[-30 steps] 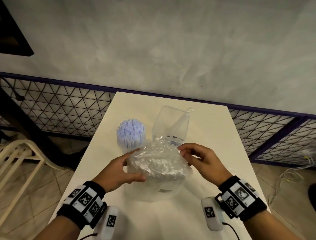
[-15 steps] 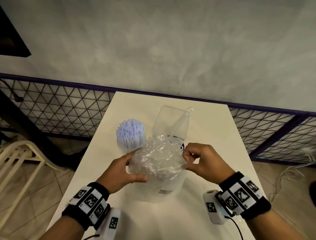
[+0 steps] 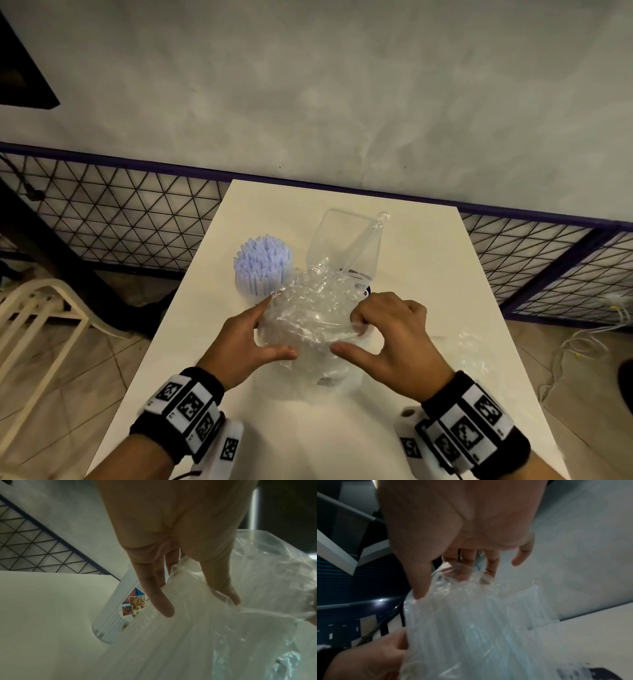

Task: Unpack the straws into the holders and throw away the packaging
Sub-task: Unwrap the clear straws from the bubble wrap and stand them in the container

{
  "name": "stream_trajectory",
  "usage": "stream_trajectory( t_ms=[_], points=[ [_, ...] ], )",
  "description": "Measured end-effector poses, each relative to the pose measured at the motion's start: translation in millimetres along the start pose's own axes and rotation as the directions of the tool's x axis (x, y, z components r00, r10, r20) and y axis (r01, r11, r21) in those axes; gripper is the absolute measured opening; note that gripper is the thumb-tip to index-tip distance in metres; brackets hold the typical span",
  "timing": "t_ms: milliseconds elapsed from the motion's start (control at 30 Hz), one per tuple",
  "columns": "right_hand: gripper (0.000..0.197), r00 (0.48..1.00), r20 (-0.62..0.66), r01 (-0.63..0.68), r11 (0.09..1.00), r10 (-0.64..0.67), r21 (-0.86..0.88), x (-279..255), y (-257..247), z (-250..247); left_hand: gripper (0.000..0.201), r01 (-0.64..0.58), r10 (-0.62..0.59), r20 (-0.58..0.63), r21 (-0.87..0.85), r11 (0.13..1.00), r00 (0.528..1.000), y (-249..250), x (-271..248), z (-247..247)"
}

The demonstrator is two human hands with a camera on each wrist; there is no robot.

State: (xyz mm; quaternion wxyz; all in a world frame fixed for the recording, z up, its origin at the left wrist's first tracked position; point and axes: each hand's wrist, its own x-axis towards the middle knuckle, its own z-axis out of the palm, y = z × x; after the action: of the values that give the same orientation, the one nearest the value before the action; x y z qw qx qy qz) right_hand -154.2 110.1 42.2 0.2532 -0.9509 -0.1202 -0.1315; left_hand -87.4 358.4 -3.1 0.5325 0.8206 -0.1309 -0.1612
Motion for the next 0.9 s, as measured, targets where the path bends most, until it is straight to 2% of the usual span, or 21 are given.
stream_trajectory(
  t_ms=[133, 267, 367, 500, 633, 733, 800, 900],
  points=[
    [0.031, 0.989, -0.14, 0.035, 0.999, -0.037, -0.012, 1, -1, 17, 0.095, -0.009, 0.009, -0.014, 0.018, 1.0, 1.0, -1, 1, 0],
    [0.02, 0.939, -0.279, 0.168, 0.977, -0.199, -0.129, -9, 4, 34, 0.1, -0.009, 0.009, -0.02, 0.006, 1.0, 1.0, -4, 2, 0],
    [0.019, 0.921, -0.286, 0.22, 0.959, -0.264, -0.177, -15, 9, 40, 0.102, 0.0, 0.0, -0.016, 0.014, 1.0, 1.0, -9, 1, 0],
    [0.015, 0.933, -0.181, 0.277, 0.941, -0.312, -0.193, -20, 9, 39, 0.096, -0.009, 0.01, -0.034, 0.024, 1.0, 0.999, -11, 0, -2],
    [0.005, 0.948, -0.113, 0.281, 0.949, -0.298, -0.144, -25, 15, 44, 0.095, -0.023, 0.023, -0.011, 0.009, 1.0, 1.0, -13, 0, -2],
    [0.017, 0.956, -0.111, 0.27, 0.962, -0.272, -0.034, -31, 19, 45, 0.099, -0.017, 0.017, 0.0, -0.015, 1.0, 1.0, -18, 0, -1],
    [0.025, 0.97, -0.156, 0.205, 0.973, -0.187, 0.108, -32, 18, 44, 0.102, -0.002, 0.002, 0.011, -0.015, 1.0, 1.0, -20, -1, -1],
    [0.017, 0.966, -0.258, 0.1, 0.93, -0.006, 0.355, -25, 16, 42, 0.105, 0.028, -0.028, 0.042, -0.002, 1.0, 0.999, -24, -3, 0]
  ],
)
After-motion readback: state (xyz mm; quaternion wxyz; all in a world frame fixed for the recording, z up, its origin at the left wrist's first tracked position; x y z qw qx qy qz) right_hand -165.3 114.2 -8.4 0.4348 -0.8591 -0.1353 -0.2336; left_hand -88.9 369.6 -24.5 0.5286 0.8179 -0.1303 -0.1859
